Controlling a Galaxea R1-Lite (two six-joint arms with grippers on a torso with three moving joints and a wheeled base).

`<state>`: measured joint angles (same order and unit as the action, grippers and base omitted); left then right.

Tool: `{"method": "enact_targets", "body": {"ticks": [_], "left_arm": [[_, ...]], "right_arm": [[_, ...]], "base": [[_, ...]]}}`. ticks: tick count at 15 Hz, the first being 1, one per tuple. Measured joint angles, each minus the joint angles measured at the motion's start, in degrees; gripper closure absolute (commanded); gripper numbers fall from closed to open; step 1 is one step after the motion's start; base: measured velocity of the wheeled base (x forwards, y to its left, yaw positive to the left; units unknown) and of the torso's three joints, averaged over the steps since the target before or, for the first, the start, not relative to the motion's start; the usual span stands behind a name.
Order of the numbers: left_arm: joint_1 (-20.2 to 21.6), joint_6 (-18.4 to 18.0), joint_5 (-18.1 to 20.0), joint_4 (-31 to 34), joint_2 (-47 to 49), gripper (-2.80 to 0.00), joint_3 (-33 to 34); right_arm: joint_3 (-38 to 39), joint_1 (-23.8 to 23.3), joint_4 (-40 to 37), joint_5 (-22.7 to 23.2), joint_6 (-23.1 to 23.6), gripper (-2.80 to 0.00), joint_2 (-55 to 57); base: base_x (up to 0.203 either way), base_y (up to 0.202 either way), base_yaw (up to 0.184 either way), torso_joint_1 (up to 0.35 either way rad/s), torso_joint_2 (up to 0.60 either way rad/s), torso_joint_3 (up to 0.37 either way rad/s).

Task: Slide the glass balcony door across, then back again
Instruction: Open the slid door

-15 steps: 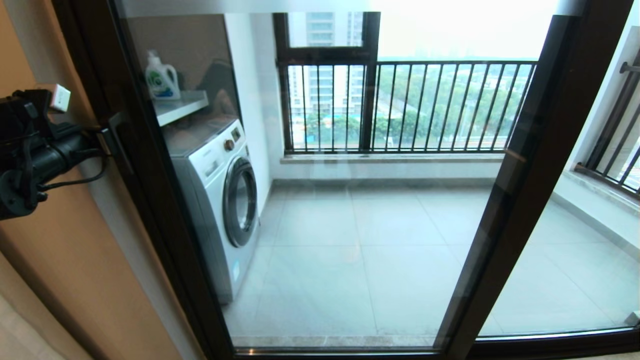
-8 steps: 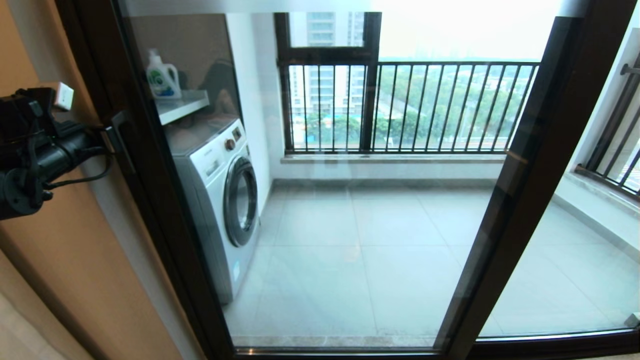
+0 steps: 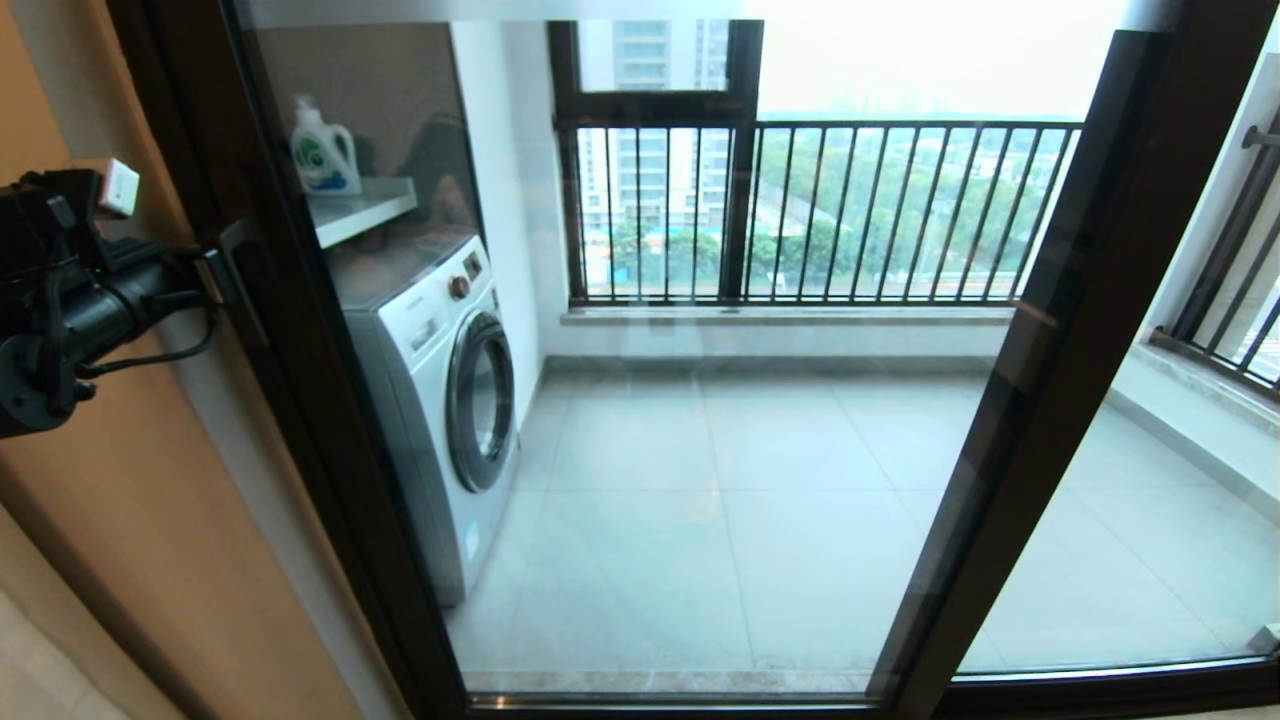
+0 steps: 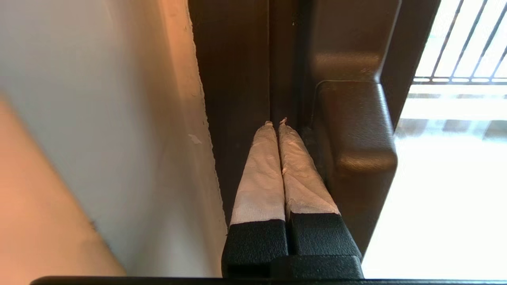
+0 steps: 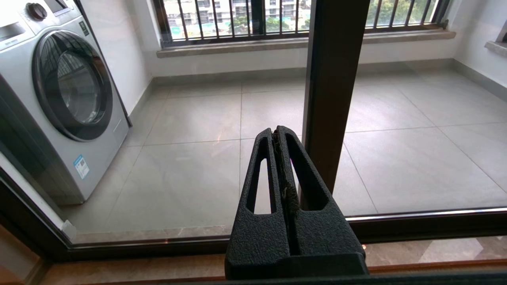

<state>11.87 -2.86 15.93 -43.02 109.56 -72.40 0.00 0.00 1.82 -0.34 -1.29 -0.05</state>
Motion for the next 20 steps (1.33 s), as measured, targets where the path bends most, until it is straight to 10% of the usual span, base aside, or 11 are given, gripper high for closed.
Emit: {"method": "enact_targets", "body": {"ticks": [20], "left_arm": [[-1.8, 0.0, -3.8, -0.3, 0.2, 0.0, 0.7]], "right_arm": [[0.0, 0.0, 0.0, 0.0, 0.0, 0.0, 0.0]], "base": [[0.0, 0.0, 0.0, 0.0, 0.0, 0.0]]}}
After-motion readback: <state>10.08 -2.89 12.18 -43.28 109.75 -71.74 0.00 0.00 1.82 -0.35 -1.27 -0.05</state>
